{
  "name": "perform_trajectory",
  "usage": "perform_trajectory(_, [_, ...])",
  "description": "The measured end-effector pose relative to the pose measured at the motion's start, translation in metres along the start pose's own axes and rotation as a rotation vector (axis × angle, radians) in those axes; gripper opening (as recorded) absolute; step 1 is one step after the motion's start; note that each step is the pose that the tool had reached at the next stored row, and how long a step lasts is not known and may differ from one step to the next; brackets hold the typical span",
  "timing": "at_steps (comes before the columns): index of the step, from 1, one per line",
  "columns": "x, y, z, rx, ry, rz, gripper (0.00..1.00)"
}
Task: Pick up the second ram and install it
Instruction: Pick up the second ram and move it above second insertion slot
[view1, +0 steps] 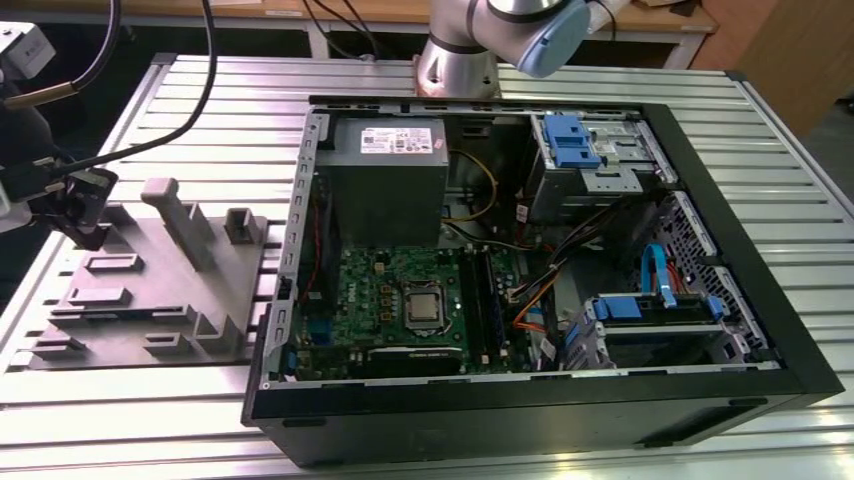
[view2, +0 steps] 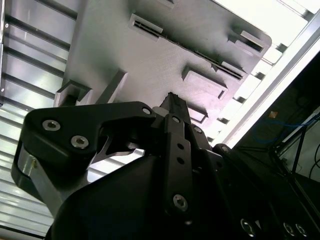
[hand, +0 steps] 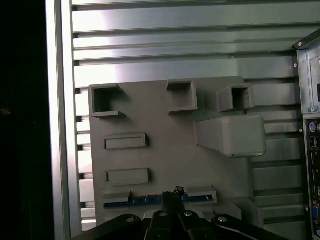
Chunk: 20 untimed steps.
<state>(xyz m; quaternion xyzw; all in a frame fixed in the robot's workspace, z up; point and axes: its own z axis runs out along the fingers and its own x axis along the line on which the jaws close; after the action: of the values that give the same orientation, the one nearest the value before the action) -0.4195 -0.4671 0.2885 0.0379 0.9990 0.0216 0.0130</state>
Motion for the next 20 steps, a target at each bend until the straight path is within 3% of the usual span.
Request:
perform_trajectory(9, [0.0000, -0.0001, 0.0017, -0.0005, 0.0011, -0.022, 0.10])
perform_trajectory(20, [0.0002, -0.0003, 0.0071, -0.0053, 0.0094, -0.213, 0.10])
